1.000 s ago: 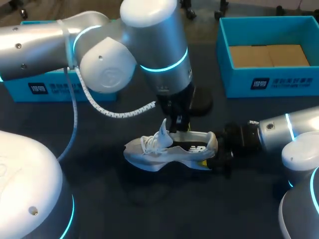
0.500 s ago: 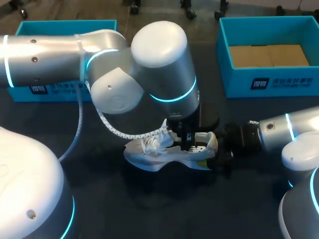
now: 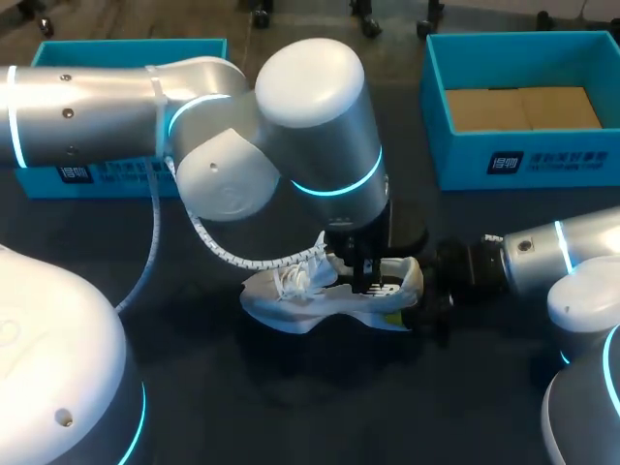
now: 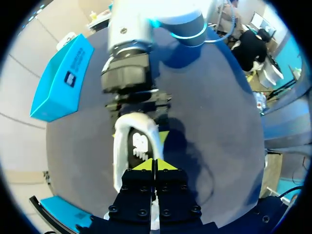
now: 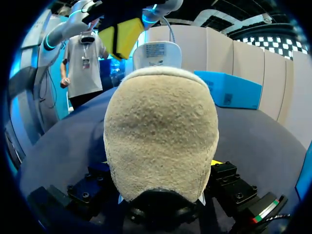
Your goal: Take the shoe out of the shoebox, open the shoe tongue, remove and reinsert the insole, then place the shoe into the shoebox
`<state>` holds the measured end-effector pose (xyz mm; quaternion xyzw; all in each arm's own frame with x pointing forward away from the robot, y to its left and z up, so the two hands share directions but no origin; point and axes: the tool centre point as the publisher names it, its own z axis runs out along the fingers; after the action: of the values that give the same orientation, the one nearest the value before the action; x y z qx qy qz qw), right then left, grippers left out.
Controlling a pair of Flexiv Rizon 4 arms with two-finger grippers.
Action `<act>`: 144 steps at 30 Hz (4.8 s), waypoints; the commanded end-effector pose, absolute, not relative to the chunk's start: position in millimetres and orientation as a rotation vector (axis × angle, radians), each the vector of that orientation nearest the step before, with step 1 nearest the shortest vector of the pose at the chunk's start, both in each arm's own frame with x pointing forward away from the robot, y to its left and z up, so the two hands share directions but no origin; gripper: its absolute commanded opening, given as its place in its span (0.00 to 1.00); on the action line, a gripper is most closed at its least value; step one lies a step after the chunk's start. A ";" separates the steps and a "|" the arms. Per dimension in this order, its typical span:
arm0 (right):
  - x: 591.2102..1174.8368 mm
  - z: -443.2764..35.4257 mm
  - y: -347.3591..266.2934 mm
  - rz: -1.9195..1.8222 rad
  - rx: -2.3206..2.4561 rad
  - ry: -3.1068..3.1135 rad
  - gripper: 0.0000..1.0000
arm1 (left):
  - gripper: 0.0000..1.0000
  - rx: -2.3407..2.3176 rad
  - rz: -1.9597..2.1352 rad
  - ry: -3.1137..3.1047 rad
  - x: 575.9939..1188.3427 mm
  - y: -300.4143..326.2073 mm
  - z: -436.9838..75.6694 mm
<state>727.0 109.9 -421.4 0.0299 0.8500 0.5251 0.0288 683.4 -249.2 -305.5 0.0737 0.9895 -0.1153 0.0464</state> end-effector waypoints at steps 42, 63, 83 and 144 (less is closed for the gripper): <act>727.4 -422.4 110.5 1.616 0.093 2.623 0.00 | 0.47 0.481 -0.226 3.094 710.4 -245.2 -392.3; 727.4 -422.4 110.5 1.616 0.093 2.623 0.00 | 0.00 0.471 -0.176 2.991 732.8 -242.6 -427.0; 727.4 -422.4 110.5 1.616 0.093 2.623 0.00 | 0.00 0.434 -0.253 3.042 737.1 -218.5 -372.9; 727.4 -422.4 110.5 1.616 0.093 2.623 0.00 | 0.52 0.372 -0.664 2.987 687.9 -254.2 -306.9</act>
<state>727.4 109.8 -421.4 0.0300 0.8501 0.5250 0.0288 696.1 -258.9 -309.5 0.1203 0.9689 -0.2157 0.0162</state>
